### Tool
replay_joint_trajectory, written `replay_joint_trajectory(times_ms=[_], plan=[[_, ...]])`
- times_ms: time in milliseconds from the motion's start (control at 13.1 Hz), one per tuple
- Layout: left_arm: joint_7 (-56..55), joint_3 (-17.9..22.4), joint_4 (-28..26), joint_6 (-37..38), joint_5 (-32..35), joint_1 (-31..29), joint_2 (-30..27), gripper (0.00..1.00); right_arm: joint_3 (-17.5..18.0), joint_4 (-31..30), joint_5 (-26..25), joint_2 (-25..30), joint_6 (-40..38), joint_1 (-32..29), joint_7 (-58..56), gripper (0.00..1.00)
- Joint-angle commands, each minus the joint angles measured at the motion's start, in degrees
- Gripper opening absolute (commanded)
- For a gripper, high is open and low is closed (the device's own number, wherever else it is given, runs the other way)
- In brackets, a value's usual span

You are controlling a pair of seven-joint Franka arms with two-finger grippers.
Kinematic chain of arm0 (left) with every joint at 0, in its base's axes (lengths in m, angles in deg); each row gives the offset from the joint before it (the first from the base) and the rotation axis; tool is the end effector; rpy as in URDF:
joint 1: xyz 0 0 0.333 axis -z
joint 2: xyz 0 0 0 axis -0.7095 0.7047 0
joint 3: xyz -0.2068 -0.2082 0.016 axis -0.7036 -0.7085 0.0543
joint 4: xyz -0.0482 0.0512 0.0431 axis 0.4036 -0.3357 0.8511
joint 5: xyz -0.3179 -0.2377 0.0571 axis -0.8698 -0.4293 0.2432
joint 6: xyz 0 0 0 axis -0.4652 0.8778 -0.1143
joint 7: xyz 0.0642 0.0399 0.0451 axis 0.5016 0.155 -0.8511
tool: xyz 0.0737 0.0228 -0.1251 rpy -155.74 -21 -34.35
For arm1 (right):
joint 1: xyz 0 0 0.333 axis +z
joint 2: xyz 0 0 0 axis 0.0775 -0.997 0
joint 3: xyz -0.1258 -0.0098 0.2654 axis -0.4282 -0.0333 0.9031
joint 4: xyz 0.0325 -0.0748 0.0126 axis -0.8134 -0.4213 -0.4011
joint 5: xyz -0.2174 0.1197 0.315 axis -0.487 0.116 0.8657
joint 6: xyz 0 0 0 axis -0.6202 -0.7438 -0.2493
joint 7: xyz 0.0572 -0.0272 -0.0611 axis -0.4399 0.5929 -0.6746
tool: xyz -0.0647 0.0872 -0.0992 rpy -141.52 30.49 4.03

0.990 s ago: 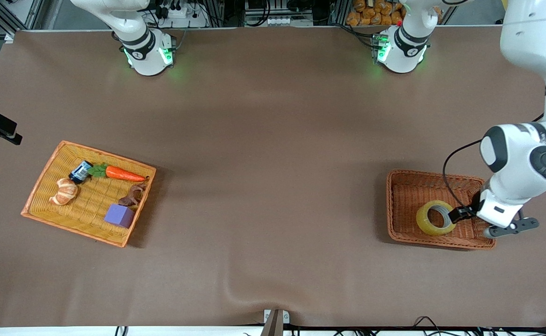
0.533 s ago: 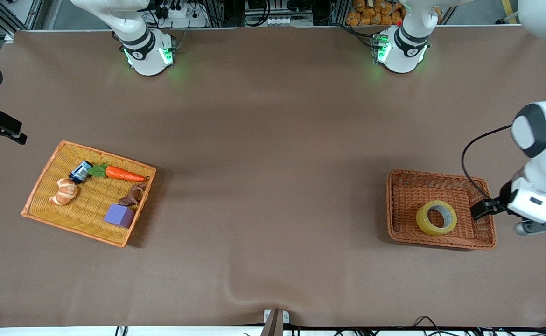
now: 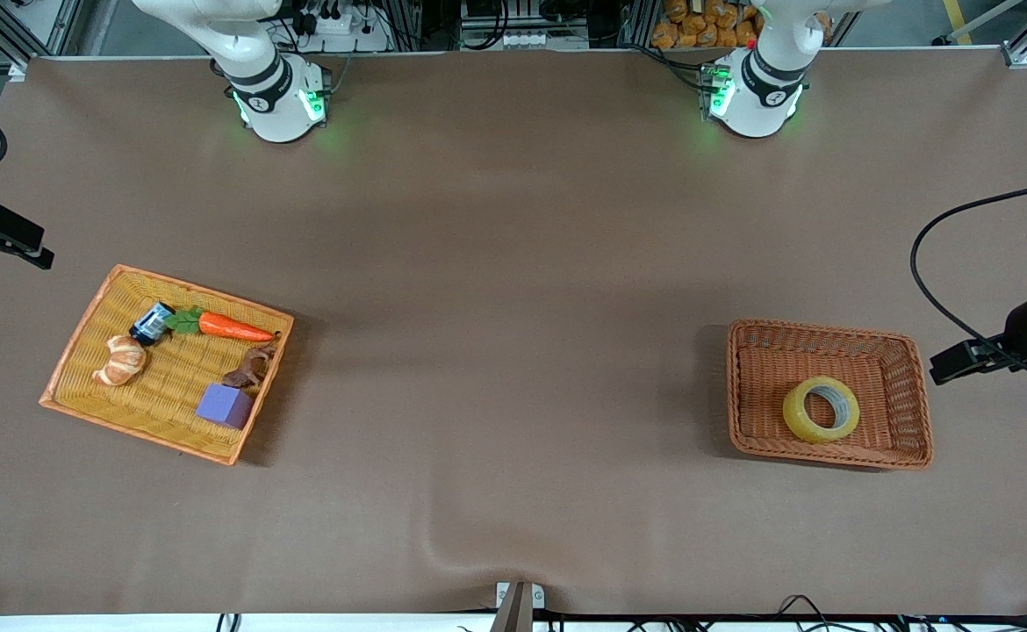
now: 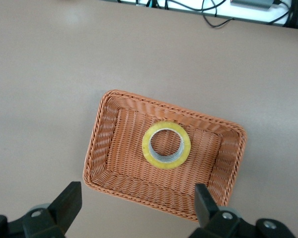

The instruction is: Transfer tape with both arms

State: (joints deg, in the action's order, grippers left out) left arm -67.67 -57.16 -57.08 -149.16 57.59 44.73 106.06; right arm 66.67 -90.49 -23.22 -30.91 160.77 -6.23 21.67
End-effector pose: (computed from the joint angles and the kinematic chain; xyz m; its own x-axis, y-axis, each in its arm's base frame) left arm 0.6781 0.0253 0.4753 0.9804 0.1567 0.1196 0.1628 -0.9857 -0.0431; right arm 0.5879 -0.0417 0.5796 0.9994 0.0175 0.0307 0.0174 -0.9998 0.0040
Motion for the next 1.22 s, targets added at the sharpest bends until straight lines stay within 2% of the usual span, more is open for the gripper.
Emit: replay_joint_trajectory(times_ms=[0,457,762,1143], plan=[[1.90,-0.43,1.22,1.54,-1.44,0.02,-0.63,1.00,0.13,-0.08,1.15,0.56,-0.57,-0.33,0.25,1.00],[1.81,-2.97,1.84,4.97,-1.44,0.11,-5.20,1.00,0.22,-0.08,1.15,0.47,-0.66,-0.15,0.25,1.00],[1.81,-3.42,1.84,10.94,-1.18,0.02,-6.69,1.00,0.22,-0.08,1.15,0.30,-0.22,0.73,0.25,1.00],[4.09,-3.24,1.49,11.30,-1.88,0.02,-11.26,1.00,0.22,-0.08,1.15,0.03,-0.05,0.82,0.25,1.00]])
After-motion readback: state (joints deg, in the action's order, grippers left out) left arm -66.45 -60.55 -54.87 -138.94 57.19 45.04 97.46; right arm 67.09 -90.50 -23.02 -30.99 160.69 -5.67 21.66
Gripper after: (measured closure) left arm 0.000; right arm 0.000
